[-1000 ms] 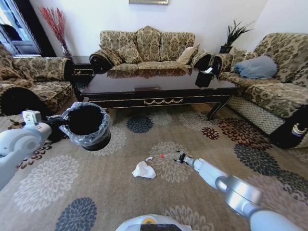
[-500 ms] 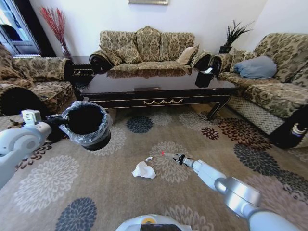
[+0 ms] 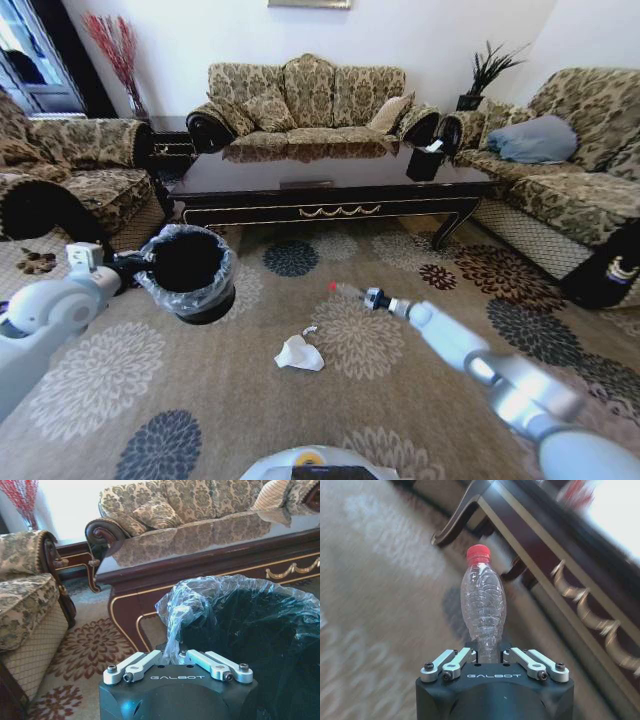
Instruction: Move to the front of the table and pick up the trash from the floor, then place it into the trash bin.
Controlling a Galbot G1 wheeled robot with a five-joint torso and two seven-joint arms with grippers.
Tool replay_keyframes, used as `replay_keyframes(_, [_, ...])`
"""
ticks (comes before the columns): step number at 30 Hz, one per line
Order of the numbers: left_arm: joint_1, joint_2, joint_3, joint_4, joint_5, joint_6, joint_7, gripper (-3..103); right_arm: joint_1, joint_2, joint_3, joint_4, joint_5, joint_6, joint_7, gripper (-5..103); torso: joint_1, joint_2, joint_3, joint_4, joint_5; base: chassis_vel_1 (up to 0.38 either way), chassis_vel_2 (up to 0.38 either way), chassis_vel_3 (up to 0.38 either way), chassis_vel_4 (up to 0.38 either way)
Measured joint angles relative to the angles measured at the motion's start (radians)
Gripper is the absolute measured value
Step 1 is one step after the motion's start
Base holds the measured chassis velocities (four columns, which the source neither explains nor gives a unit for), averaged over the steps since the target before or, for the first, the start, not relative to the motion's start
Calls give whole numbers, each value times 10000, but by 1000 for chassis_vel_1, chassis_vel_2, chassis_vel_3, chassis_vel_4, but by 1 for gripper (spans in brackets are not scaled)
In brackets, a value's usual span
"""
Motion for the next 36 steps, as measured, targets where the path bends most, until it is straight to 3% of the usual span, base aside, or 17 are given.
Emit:
replay_keyframes(6, [-90, -94, 470, 13, 200, 16, -71, 4, 624, -116, -546, 1611, 855, -243, 17, 19, 0, 0, 0, 6, -1, 0, 0, 0, 0])
replay_keyframes(13, [-143, -79, 565, 36, 173, 64, -214, 4, 1382, 351, -1427, 2835, 1610, -439, 157, 19, 0, 0, -1, 5, -1, 0, 0, 0, 0])
replay_keyframes(26, [-523, -171, 746, 491, 110, 69, -220, 4, 3230, 2098, -3349, 5467, 4187, -941, 942, 19, -2, 0, -1, 6, -6, 0, 0, 0, 0])
replay_keyframes(36, [-653, -346, 663, 497, 11, 37, -180, 4, 3735, 3070, -4255, 6747, 4622, -1343, 1753, 19, -2, -1, -1, 2, -3, 0, 0, 0, 0])
